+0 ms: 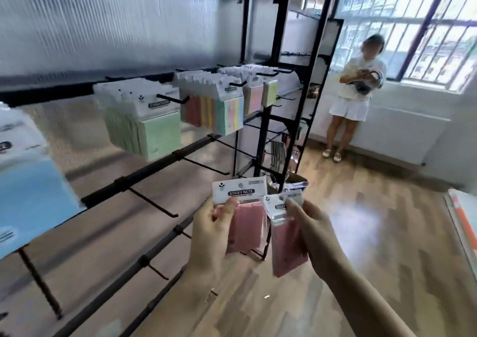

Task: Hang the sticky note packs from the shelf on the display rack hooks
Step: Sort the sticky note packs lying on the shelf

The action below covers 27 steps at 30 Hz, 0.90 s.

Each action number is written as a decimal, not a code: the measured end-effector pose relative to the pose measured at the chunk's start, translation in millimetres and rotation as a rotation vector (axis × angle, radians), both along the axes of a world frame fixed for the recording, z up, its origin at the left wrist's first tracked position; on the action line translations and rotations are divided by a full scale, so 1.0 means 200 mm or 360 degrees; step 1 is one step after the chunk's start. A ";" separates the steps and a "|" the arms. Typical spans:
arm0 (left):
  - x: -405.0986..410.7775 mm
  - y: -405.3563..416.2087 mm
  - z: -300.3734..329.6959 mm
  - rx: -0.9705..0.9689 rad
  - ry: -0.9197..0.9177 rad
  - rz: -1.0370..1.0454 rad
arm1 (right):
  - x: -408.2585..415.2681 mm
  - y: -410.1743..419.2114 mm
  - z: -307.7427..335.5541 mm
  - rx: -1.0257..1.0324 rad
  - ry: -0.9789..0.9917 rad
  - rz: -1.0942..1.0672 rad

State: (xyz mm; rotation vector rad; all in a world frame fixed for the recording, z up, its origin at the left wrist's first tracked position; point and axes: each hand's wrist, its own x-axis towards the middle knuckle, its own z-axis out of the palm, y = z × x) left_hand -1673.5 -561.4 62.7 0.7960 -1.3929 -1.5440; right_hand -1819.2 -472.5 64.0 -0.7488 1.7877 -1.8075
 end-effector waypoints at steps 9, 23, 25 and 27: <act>-0.33 -0.13 0.01 -0.0197 -0.0093 0.0047 | -0.36 -0.19 -0.02 -0.0202 -0.0026 0.0064; -0.90 -0.33 0.09 -0.0361 -0.0113 0.0655 | -1.04 -0.57 0.10 -0.0328 0.0049 0.0562; -0.96 -0.34 0.11 -0.0370 -0.0111 0.0740 | -1.10 -0.60 0.10 -0.0322 0.0053 0.0618; -1.01 -0.35 0.12 -0.0380 -0.0117 0.0816 | -1.15 -0.63 0.11 -0.0316 0.0069 0.0671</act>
